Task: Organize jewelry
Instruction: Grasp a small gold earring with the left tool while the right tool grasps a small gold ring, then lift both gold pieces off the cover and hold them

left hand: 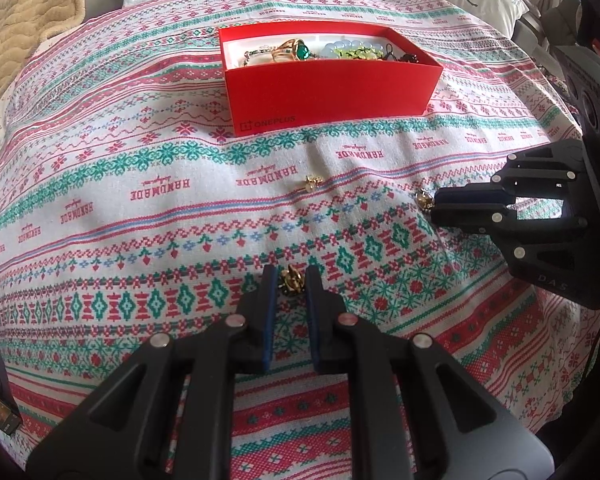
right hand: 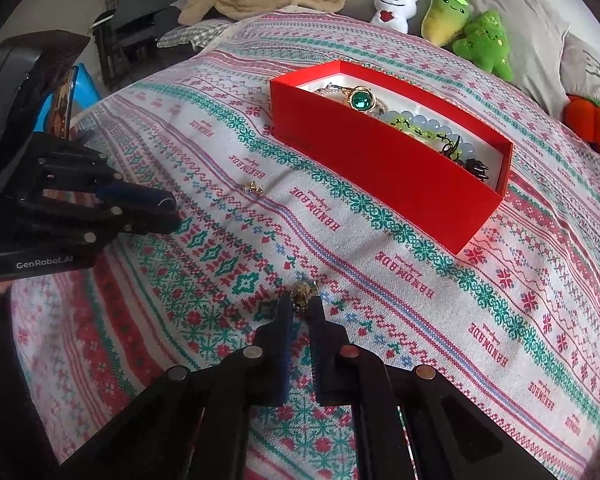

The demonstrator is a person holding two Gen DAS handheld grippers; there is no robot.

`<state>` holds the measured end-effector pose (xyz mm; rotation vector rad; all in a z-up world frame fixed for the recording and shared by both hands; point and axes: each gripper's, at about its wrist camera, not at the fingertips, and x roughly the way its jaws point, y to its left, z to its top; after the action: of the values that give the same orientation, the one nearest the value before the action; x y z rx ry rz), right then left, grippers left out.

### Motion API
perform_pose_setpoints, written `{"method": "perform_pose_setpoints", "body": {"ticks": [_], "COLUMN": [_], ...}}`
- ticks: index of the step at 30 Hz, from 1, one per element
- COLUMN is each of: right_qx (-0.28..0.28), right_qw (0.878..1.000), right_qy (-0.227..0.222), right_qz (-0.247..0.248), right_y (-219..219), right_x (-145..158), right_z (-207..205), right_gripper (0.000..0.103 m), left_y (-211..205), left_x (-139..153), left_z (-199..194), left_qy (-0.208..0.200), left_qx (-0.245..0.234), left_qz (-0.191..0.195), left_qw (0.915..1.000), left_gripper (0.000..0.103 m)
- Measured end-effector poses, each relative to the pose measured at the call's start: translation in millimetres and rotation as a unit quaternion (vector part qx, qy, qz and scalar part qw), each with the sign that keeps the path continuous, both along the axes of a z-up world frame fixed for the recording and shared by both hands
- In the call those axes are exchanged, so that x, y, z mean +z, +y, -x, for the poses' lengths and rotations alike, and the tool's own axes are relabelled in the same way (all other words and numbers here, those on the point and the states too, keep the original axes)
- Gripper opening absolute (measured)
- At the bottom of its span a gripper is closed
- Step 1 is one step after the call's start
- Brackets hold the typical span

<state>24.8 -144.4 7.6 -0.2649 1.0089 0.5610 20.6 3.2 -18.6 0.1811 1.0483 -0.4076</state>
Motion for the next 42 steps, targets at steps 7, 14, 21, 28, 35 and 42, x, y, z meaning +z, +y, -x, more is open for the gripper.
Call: {"method": "perform_pose_setpoints", "body": {"ticks": [7, 14, 21, 28, 35, 42], "right_qx": [-0.004, -0.016, -0.022, -0.010, -0.016, -0.031], "right_qw": [1.000, 1.000, 1.000, 1.000, 1.000, 0.999], "right_qy": [0.010, 0.010, 0.006, 0.001, 0.001, -0.013], "right_qz": [-0.007, -0.012, -0.012, -0.004, -0.017, -0.041], "right_y": [-0.5, -0.6, 2.2, 6.0, 0.4, -9.8], "right_x": [-1.5, -3.4, -4.7, -4.5, 6.1, 26.6], "right_z": [0.0, -8.7, -10.8, -7.2, -8.5, -11.0], "right_gripper": [0.017, 0.029, 0.027, 0.015, 0.009, 0.009], "left_y": [-0.2, -0.3, -0.4, 0.0, 0.1, 1.5], "left_x": [0.2, 0.5, 0.7, -0.9, 1.6, 12.6], "left_z": [-0.3, -0.6, -0.5, -0.6, -6.1, -13.7], "left_qy": [0.001, 0.001, 0.000, 0.000, 0.000, -0.006], "left_qx": [0.000, 0.000, 0.000, 0.000, 0.002, 0.008], "left_qz": [0.001, 0.001, 0.000, -0.001, 0.000, 0.009], "left_qw": [1.0000, 1.0000, 1.0000, 1.0000, 1.0000, 0.9999], "left_gripper": [0.015, 0.015, 0.015, 0.015, 0.015, 0.015]}}
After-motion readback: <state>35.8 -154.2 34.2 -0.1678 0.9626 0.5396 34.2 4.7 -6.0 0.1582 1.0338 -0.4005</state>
